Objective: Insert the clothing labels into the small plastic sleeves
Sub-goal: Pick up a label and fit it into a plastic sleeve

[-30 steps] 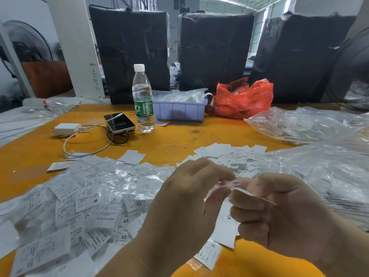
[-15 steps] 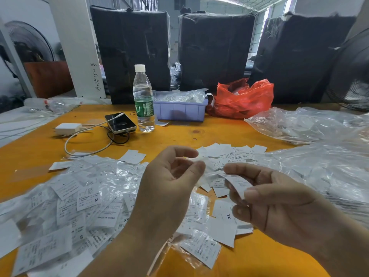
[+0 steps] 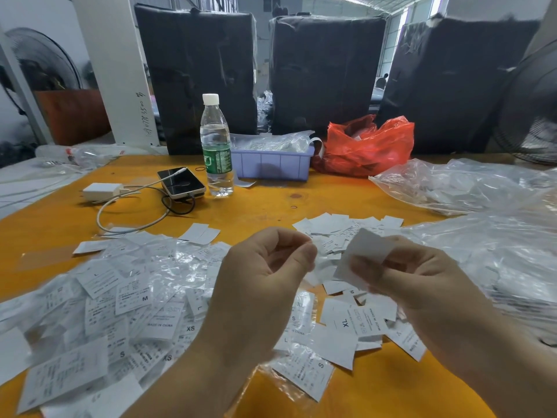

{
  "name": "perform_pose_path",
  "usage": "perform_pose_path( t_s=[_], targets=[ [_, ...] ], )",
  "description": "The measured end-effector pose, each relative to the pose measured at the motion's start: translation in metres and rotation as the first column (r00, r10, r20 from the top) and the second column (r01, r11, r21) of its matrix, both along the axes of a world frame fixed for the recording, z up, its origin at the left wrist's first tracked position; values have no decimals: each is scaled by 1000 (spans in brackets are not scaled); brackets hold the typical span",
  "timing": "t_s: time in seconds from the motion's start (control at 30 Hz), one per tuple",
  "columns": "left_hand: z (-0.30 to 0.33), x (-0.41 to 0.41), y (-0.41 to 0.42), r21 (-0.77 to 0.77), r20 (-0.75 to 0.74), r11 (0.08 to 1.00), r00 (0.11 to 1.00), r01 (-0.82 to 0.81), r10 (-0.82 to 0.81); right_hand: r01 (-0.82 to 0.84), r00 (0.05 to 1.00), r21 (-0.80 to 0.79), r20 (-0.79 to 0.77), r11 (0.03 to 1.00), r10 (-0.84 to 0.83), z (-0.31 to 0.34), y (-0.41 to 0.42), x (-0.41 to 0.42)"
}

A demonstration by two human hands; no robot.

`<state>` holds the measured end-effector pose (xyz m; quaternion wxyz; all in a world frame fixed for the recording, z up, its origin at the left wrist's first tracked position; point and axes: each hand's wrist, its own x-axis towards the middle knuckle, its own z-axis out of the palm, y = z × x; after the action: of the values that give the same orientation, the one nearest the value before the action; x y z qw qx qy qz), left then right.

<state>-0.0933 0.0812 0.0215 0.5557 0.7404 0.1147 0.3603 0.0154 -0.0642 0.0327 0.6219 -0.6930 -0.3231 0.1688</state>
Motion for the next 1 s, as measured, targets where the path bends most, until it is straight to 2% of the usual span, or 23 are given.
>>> perform_pose_path(
  t_s=[0.13,0.33,0.5,0.7,1.0],
  targets=[
    [-1,0,-1,-11,-11,999,999,40,-40,0,999,125,-32,992,4,2,-2,0],
    [-1,1,-5,-44,3,995,996,94,-94,-30,1000,113,-3,993,30,-4,2,-3],
    [-2,1,-6,-44,-23,992,993,114,-115,14,1000,181,-13,983,-12,-3,1,-3],
    [-3,1,-7,-24,-40,993,993,112,-113,22,1000,189,-10,982,-21,-7,1,1],
    [-2,1,-9,-26,-63,991,989,130,-131,-38,999,206,-12,978,41,-10,1,1]
  ],
)
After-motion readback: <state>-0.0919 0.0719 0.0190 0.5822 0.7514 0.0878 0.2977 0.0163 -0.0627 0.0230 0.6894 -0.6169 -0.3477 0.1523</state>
